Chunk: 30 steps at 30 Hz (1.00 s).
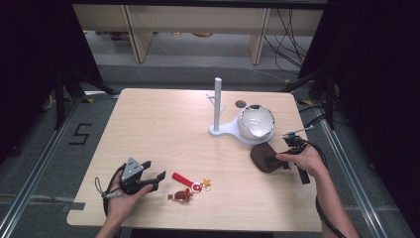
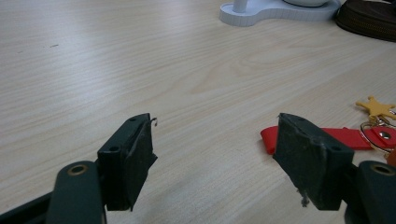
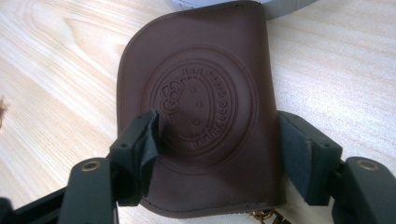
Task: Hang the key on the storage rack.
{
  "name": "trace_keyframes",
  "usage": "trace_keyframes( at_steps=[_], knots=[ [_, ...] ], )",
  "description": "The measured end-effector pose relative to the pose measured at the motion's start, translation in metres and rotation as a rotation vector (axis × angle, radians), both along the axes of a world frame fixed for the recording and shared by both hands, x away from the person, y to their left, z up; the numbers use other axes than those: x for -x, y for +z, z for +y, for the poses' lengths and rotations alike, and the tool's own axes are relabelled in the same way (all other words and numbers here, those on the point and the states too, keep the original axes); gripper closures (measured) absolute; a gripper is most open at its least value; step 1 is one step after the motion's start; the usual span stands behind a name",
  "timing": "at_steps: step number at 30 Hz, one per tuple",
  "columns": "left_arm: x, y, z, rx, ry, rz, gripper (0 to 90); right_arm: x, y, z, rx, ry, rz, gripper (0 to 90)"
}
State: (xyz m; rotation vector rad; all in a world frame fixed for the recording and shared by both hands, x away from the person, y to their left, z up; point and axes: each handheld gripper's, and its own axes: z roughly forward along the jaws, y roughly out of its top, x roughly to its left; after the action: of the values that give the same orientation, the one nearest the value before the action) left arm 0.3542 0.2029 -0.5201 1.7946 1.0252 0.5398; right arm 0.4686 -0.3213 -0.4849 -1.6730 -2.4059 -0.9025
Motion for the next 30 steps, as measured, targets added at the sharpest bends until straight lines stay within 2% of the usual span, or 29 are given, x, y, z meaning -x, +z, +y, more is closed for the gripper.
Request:
trace_keyframes(
  at_steps=[1, 3, 4, 10, 13, 15, 16, 19, 20, 21, 22, 24, 25, 27, 28, 29, 30],
  knots=[
    [0.0, 0.0, 0.0, 0.0, 0.0, 0.0, 27.1, 0.001, 0.001, 0.001, 0.004, -0.011, 0.011, 36.8],
    [0.0, 0.0, 0.0, -0.001, 0.002, 0.001, 27.2, 0.0, 0.005, -0.002, 0.054, 0.039, -0.062, 46.1],
    [0.0, 0.0, 0.0, 0.005, 0.001, -0.002, 27.3, 0.001, 0.008, -0.001, 0.065, 0.027, -0.075, 49.2],
    [0.0, 0.0, 0.001, -0.005, 0.002, 0.0, 27.7, 0.009, 0.027, 0.004, 0.115, 0.056, -0.122, 61.6],
    [0.001, 0.0, 0.001, 0.001, 0.002, 0.0, 28.0, 0.014, 0.035, 0.012, 0.161, 0.077, -0.166, 64.4],
    [0.001, 0.0, 0.002, 0.006, -0.003, -0.002, 28.1, 0.019, 0.041, 0.018, 0.175, 0.08, -0.17, 65.7],
    [0.001, 0.0, 0.002, 0.008, -0.001, -0.003, 28.2, 0.02, 0.044, 0.02, 0.199, 0.104, -0.2, 66.1],
    [0.001, 0.0, 0.004, -0.003, 0.002, -0.003, 28.3, 0.023, 0.049, 0.027, 0.238, 0.117, -0.242, 67.1],
    [0.001, 0.0, 0.003, 0.007, 0.008, -0.001, 28.4, 0.024, 0.05, 0.028, 0.257, 0.117, -0.252, 67.1],
    [0.001, 0.0, 0.004, 0.01, 0.009, -0.001, 28.4, 0.027, 0.053, 0.03, 0.269, 0.109, -0.236, 67.3],
    [0.001, 0.0, 0.004, 0.006, 0.009, -0.001, 28.4, 0.028, 0.053, 0.031, 0.28, 0.116, -0.272, 67.9],
    [0.001, 0.0, 0.005, 0.007, 0.009, -0.001, 28.5, 0.031, 0.056, 0.033, 0.304, 0.137, -0.287, 68.1],
    [0.001, 0.0, 0.005, 0.003, 0.006, -0.003, 28.5, 0.033, 0.058, 0.034, 0.327, 0.141, -0.299, 68.1],
    [0.001, 0.0, 0.005, 0.004, 0.007, 0.001, 28.6, 0.037, 0.058, 0.036, 0.342, 0.133, -0.316, 68.2],
    [0.001, 0.0, 0.005, -0.002, 0.002, -0.003, 28.6, 0.037, 0.059, 0.035, 0.353, 0.147, -0.331, 68.2],
    [0.002, 0.0, 0.004, 0.011, 0.008, 0.001, 28.6, 0.037, 0.058, 0.035, 0.364, 0.154, -0.362, 68.1],
    [0.002, 0.0, 0.004, 0.0, 0.007, 0.004, 28.6, 0.041, 0.06, 0.036, 0.372, 0.138, -0.347, 68.1]
  ],
)
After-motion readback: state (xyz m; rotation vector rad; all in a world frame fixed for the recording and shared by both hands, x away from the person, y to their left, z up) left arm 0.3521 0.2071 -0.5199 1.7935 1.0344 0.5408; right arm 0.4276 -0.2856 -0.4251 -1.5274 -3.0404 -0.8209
